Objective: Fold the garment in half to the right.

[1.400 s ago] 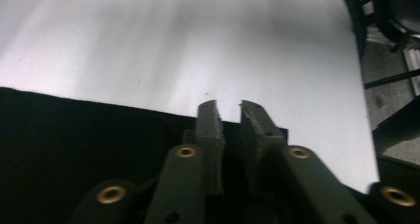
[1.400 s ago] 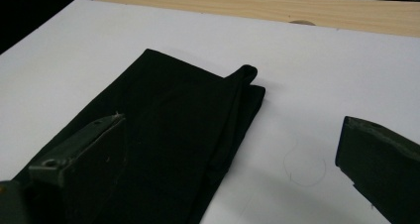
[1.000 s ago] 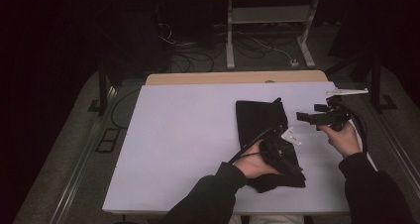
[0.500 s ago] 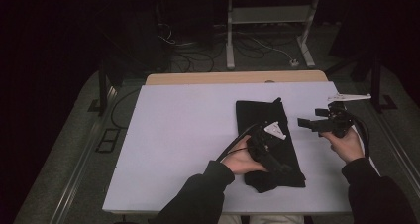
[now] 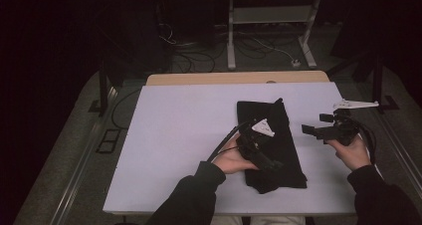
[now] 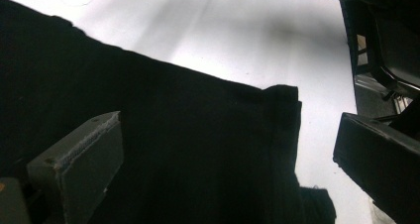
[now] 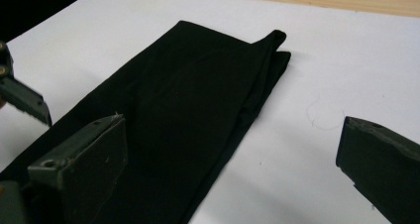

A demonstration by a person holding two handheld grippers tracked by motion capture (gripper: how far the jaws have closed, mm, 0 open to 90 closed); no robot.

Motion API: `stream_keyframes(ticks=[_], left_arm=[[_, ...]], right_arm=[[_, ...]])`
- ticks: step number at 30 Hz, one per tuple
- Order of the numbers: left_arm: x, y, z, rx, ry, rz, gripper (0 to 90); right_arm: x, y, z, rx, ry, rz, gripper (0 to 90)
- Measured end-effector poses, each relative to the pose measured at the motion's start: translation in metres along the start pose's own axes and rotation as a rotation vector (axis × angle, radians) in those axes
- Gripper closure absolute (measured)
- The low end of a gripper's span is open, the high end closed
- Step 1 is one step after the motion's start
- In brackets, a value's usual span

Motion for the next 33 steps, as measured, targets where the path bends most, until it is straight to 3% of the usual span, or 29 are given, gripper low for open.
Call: stream_keyframes(ticks=[33], left_arm=[[0.030, 0.040, -0.061, -0.108, -0.068, -0.053, 0.0]], right_arm=[[0.025, 0.014, -0.029, 0.012, -0.013, -0.016, 0.0]])
Point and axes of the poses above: each handheld gripper's, and its own axes: z roughly forward along the jaws, x roughly out of its underside, y roughly to its left, the point moved 7 cm from there along z, roughly forward along the jaws, and after that the axes turned 12 degrees about -z, right-handed, at the moved point
